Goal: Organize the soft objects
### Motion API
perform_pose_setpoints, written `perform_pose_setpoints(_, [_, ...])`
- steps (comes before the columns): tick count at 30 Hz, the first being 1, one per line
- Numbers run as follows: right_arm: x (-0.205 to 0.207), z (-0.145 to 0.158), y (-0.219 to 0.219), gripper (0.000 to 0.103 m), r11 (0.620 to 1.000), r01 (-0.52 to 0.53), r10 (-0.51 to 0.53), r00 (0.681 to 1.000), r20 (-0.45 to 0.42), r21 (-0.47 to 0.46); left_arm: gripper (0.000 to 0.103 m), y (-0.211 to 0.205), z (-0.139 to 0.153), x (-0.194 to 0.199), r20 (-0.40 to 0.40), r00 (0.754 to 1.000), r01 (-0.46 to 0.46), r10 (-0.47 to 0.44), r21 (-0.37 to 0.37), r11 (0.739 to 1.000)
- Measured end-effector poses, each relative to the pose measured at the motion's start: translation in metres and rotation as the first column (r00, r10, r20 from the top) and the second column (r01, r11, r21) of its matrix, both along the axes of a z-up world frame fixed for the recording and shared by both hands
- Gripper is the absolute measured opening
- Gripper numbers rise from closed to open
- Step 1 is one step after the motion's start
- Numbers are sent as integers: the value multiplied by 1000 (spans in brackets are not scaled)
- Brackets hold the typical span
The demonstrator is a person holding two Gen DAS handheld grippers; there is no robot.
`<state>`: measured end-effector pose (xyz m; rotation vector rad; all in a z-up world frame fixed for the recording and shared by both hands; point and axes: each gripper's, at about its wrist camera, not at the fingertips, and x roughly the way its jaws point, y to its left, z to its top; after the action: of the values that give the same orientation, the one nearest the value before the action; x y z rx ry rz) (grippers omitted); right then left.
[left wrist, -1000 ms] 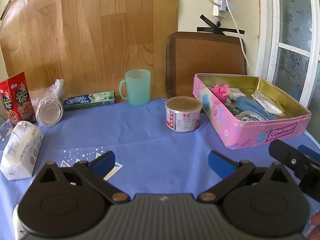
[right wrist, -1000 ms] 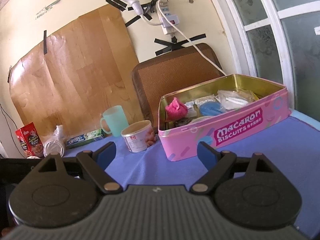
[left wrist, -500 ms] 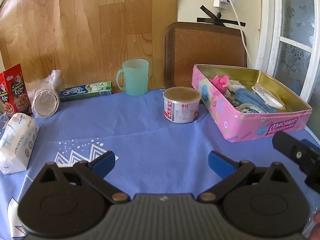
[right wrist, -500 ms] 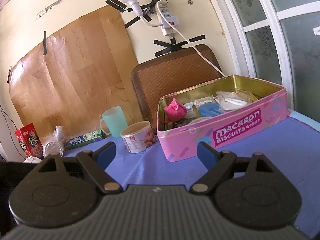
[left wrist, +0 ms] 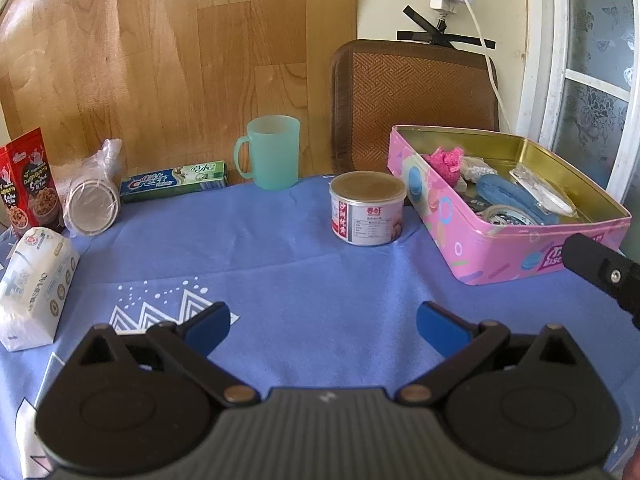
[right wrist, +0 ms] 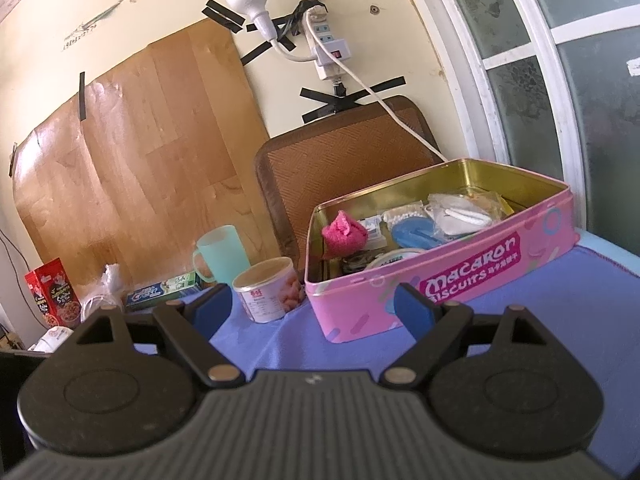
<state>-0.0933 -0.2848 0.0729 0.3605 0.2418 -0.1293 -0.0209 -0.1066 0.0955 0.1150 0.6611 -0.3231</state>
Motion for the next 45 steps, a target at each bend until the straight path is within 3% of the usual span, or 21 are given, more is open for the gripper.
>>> perform_pose_setpoints(45, [2,-2,15,90,999,-20,19,999,-29,-31,103,14,1,1,-8,1000,-18,18,-41,999])
